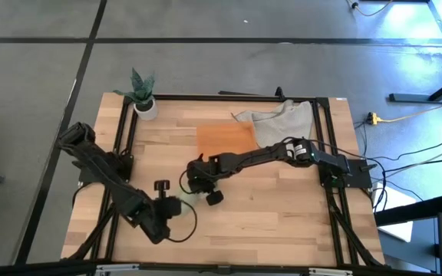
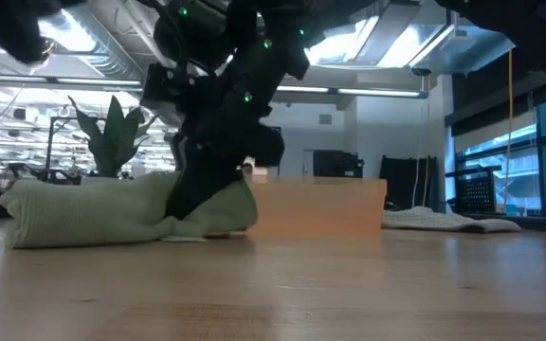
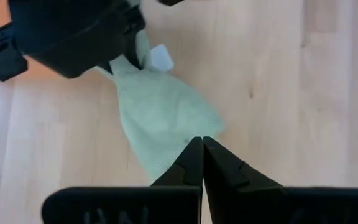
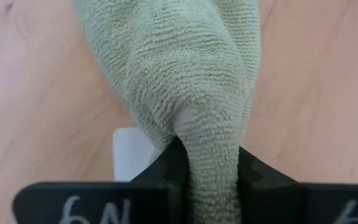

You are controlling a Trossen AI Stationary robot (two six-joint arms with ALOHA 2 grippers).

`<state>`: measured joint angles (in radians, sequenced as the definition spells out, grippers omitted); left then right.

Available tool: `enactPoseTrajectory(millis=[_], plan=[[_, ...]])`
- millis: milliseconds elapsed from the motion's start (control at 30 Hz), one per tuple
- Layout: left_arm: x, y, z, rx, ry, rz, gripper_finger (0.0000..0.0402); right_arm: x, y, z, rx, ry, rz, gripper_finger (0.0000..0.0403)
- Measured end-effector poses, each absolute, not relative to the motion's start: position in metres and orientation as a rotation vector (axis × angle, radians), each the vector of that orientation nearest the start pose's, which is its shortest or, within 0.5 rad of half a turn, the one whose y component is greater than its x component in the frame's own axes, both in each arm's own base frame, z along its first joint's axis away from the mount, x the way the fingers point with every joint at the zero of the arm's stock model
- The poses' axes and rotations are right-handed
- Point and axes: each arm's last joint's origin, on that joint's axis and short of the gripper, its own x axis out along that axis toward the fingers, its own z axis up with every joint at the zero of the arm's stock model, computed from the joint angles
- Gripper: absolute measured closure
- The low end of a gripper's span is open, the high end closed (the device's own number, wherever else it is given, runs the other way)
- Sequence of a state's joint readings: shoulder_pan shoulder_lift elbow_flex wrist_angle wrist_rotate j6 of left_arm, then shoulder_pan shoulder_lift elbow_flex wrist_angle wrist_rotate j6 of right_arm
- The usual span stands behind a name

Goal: Roll microfiber towels into tight, uniform cylinder then place into a basket
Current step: Put the green microfiber towel into the orange bin

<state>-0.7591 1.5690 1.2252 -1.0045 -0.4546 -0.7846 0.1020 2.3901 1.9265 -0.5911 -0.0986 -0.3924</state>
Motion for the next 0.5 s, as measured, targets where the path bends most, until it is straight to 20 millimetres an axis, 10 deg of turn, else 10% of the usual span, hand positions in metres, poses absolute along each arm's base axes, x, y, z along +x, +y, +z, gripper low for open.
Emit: enactPoseTrajectory(millis=[500], plan=[[0.190, -0.216, 0.279, 0.035, 1.067, 0.204, 0.0401, 0.510, 0.037, 0.238, -0.343, 1.027, 0.201, 0.0352]])
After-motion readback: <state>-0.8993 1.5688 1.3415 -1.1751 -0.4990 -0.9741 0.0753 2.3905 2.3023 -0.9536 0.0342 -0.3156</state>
